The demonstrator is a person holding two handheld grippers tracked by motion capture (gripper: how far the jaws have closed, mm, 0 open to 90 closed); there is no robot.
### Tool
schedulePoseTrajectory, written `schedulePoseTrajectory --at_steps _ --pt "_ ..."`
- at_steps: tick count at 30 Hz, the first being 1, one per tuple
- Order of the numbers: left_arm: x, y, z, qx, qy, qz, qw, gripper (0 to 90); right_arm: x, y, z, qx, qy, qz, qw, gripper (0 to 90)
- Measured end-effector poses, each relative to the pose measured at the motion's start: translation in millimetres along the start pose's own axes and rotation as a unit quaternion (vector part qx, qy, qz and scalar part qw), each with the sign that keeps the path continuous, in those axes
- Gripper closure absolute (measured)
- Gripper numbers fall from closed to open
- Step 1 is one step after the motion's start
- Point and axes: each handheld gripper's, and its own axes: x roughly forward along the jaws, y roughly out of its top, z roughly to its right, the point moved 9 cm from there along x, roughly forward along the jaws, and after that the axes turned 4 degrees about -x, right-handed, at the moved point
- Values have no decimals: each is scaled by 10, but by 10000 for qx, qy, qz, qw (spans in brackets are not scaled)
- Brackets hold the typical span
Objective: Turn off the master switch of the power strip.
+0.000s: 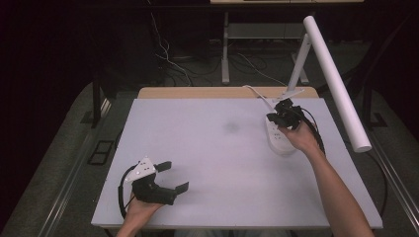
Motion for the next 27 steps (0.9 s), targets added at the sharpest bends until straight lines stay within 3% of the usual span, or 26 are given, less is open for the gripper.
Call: schedulePoseTrajectory --at_steps 15,27 --pt "-12 2 -16 21 16 11 10000 5 245 -36 96 -91 -161 -151 9997 891" --pt "-13 -2 -17 56 30 -8 10000 6 324 -106 188 -94 -407 -289 9987 891"
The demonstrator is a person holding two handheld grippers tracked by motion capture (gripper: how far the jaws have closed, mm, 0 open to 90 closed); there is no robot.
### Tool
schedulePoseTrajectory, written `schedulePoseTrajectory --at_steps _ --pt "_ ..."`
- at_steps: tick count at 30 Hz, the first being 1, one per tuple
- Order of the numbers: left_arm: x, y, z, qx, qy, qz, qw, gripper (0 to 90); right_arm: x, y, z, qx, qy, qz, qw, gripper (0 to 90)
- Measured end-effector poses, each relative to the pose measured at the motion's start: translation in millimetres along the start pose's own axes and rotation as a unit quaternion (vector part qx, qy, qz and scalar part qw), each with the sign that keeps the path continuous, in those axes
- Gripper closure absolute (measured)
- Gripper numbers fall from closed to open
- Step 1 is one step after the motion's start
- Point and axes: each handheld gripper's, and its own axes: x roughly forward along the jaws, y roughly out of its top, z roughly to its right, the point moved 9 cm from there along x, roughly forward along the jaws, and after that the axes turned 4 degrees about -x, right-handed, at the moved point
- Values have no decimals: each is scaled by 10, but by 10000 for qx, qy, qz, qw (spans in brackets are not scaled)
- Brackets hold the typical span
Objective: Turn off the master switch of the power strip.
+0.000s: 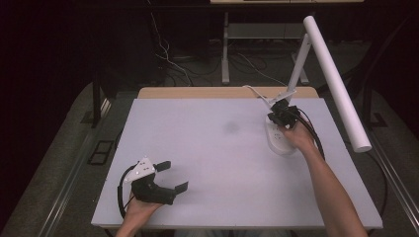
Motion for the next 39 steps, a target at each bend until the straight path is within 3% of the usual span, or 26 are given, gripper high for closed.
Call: schedulePoseTrajectory --at_steps 19,30,39 --pt "1 -4 7 27 -6 -10 10000 7 127 -77 26 -153 -213 -199 9995 891" --pt "10 -11 33 48 -38 -18 10000 7 146 -95 24 -82 -195 -191 9996 895" --pt "15 -19 50 39 -44 -31 10000 8 144 -103 28 131 -121 -132 9998 896"
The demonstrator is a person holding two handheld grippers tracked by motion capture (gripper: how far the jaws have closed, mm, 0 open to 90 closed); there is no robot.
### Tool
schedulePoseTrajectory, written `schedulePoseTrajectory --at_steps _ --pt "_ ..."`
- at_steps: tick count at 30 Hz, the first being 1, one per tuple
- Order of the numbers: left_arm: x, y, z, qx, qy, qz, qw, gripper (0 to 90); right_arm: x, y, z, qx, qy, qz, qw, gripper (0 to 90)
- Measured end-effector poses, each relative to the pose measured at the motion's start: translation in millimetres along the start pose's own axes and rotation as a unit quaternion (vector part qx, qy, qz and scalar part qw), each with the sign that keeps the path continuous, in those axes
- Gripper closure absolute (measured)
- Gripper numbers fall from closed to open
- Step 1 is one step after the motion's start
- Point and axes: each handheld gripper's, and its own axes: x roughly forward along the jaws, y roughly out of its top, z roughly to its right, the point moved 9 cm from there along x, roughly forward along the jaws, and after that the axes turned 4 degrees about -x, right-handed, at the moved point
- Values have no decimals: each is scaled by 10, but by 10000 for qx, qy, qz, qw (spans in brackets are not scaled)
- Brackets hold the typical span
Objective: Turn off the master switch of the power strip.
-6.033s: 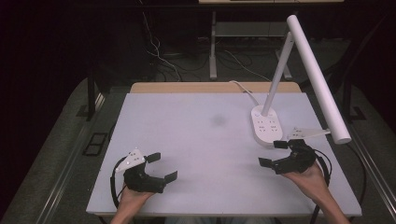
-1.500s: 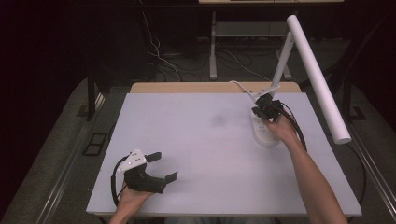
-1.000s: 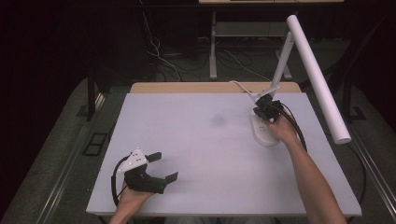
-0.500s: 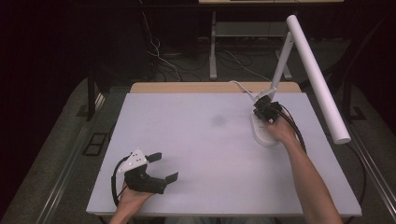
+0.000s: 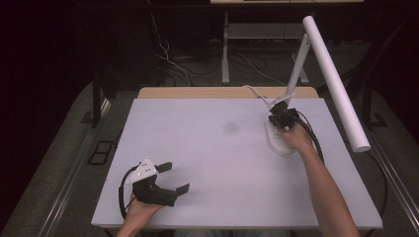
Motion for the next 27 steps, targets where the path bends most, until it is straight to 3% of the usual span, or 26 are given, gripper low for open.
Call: schedulePoseTrajectory --at_steps 17,25,27 --pt "-19 -11 21 13 -15 11 10000 8 17 -3 2 42 15 -31 10000 898" --pt "-34 -2 -18 -39 29 49 10000 8 -3 20 5 -82 -33 41 10000 892" --pt "-26 -3 -31 -54 12 28 10000 8 -6 42 -49 -92 59 8 9999 811"
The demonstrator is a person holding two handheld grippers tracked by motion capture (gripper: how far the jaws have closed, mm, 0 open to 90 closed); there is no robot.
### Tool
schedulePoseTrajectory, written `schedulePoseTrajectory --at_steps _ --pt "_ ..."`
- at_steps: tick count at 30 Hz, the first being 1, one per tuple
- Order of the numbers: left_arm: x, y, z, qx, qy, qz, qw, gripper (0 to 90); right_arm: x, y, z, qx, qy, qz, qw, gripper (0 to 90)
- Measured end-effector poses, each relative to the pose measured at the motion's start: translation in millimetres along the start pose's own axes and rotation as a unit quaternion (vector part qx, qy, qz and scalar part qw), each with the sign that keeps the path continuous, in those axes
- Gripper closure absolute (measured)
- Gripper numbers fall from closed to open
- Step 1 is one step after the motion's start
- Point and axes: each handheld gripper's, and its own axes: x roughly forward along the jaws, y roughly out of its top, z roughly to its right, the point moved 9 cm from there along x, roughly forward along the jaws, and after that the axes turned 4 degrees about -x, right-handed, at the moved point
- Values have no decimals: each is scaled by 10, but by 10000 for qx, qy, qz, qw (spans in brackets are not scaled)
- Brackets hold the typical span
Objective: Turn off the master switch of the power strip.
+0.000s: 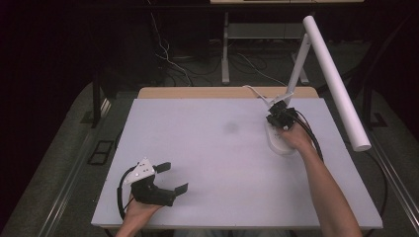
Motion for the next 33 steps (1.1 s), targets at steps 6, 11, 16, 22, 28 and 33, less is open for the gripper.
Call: schedulePoseTrajectory --at_steps 6,11,16,22,28,33 --pt "5 -3 2 2 1 -6 10000 8 -5 66 -92 -36 15 86 10000 818" --pt "-5 5 -1 -1 4 23 10000 8 -71 124 -181 -132 24 138 9998 833" --pt "-4 8 8 -1 -6 32 10000 8 -169 176 -232 -193 52 234 9995 831" --pt "-1 14 11 -21 -17 56 10000 8 -305 214 -257 -114 133 350 9992 792" --pt "5 12 17 -8 -31 43 10000 8 -446 274 -309 -73 177 505 9985 733" --pt "6 19 20 -4 -47 55 10000 8 -586 303 -370 85 302 597 9977 650"
